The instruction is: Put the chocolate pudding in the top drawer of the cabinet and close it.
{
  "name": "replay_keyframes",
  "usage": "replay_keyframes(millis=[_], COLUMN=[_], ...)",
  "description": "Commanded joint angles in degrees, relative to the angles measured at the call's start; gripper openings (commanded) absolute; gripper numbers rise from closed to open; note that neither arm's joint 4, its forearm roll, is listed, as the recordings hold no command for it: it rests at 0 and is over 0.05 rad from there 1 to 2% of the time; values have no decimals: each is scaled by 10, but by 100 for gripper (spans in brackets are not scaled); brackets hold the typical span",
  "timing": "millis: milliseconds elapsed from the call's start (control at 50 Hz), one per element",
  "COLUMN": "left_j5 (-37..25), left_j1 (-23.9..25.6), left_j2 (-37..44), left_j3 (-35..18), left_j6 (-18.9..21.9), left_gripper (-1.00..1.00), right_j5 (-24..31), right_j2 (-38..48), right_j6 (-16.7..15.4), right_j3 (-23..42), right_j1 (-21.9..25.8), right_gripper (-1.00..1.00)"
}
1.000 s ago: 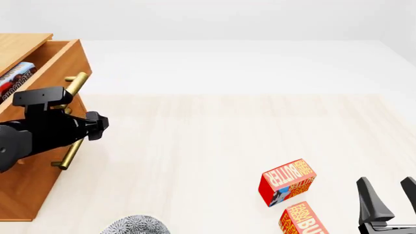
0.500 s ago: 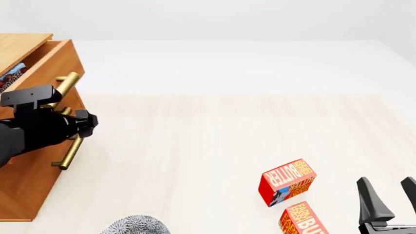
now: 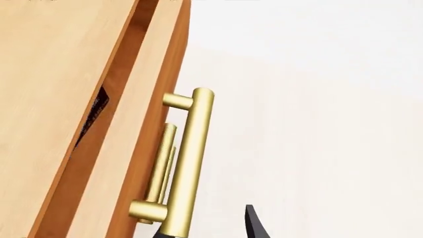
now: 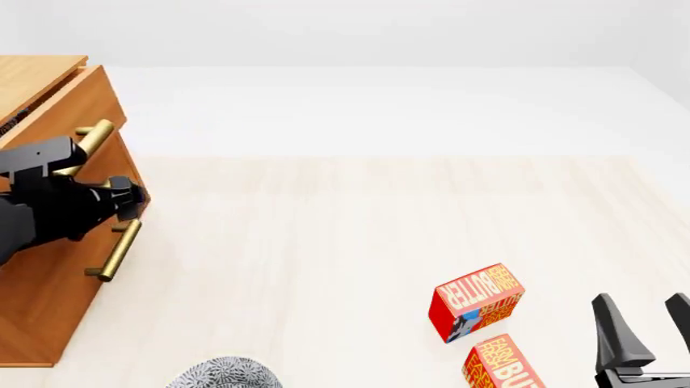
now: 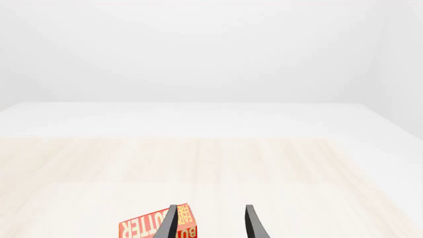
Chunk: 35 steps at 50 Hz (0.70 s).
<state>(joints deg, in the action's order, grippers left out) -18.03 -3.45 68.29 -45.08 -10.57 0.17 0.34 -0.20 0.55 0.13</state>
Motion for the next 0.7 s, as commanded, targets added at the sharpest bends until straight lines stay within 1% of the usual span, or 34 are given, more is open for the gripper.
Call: replay_keyframes(millis=[20,260,320,340,400,440,480,500,520,560,620,640,700], left_j5=[-1,15,18,19,23,22,21,20,19,16,10,10,8], left_j1=[-30,-65,-82,-97,-105,-116,-125,-134,-151,-149,-184,-178,-191], left_j2=[13,49,59,64,76,80,86,90,91,91,97,95,90], left_j3=[-16,-33,-40,-45,-50,-56,-61,-66,-72,-74,-91,-89,-94], left_j6=[5,13,17,28,23,32,32,34,46,39,53,46,43], left_gripper=[100,100,100,100,100,100,100,100,100,100,100,100,100], right_j5=[0,-3,-4,-4,-5,-6,-6,-6,-6,-6,-5,-5,-3], right_j2=[0,2,3,3,4,4,4,5,4,4,3,3,2], right_j6=[0,0,0,0,0,0,0,0,0,0,0,0,0], right_j3=[0,-1,-1,-1,-1,-2,-2,-2,-2,-2,-2,-2,-1], right_j1=[0,0,0,0,0,0,0,0,0,0,0,0,0], right_gripper=[100,100,100,100,100,100,100,100,100,100,100,100,100])
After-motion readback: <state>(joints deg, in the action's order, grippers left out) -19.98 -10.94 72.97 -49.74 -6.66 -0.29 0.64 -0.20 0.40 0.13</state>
